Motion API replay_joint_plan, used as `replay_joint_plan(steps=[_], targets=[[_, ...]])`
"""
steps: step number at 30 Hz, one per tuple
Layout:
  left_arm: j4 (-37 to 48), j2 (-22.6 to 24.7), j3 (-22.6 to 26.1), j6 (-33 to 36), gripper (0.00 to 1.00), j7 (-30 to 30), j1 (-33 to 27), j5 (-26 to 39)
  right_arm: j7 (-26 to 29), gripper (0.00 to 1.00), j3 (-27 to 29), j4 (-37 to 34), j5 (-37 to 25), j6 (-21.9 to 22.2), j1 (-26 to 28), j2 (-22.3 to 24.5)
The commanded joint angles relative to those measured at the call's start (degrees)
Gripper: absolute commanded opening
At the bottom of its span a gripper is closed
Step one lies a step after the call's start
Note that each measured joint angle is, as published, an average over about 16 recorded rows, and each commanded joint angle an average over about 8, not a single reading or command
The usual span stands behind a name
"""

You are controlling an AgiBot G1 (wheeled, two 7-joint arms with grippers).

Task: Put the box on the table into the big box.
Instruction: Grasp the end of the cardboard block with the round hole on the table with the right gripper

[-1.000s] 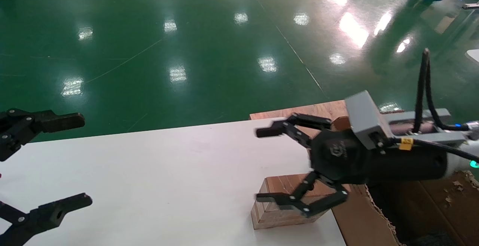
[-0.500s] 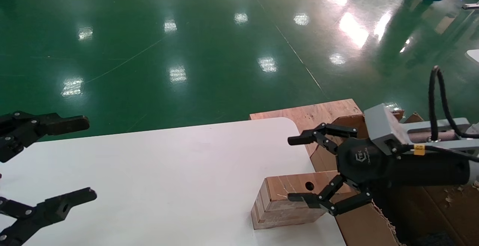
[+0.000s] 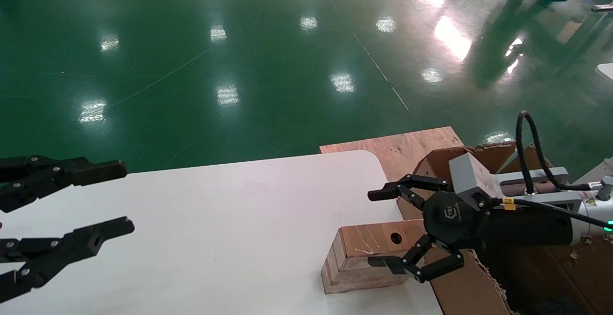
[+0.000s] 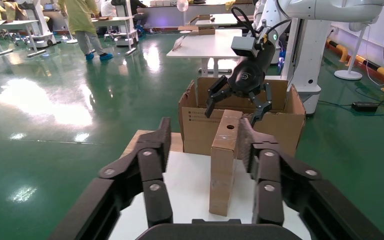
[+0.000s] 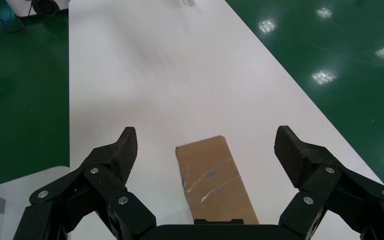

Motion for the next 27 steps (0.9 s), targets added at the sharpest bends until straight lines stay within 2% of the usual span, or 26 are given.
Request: replay_joint_plan(steps=[1,19,27], targets=[[0.00,0.00,0.00,0.00,0.00,0.00,0.00,0.00,-0.77,1.00,-1.22,-0.94,0.25,-0.04,0.56,-0.13],[0.00,0.00,0.01,0.00,0.00,0.00,0.00,0.00,-7.36,1.00,-10.88,-4.90,5.20,-0.07,3.71,1.07],[0.00,0.00,0.01,-0.01,0.00,0.01,0.00,-0.01,-9.54,1.00,-14.12,-8.18,5.92,0.08,5.69,0.16]])
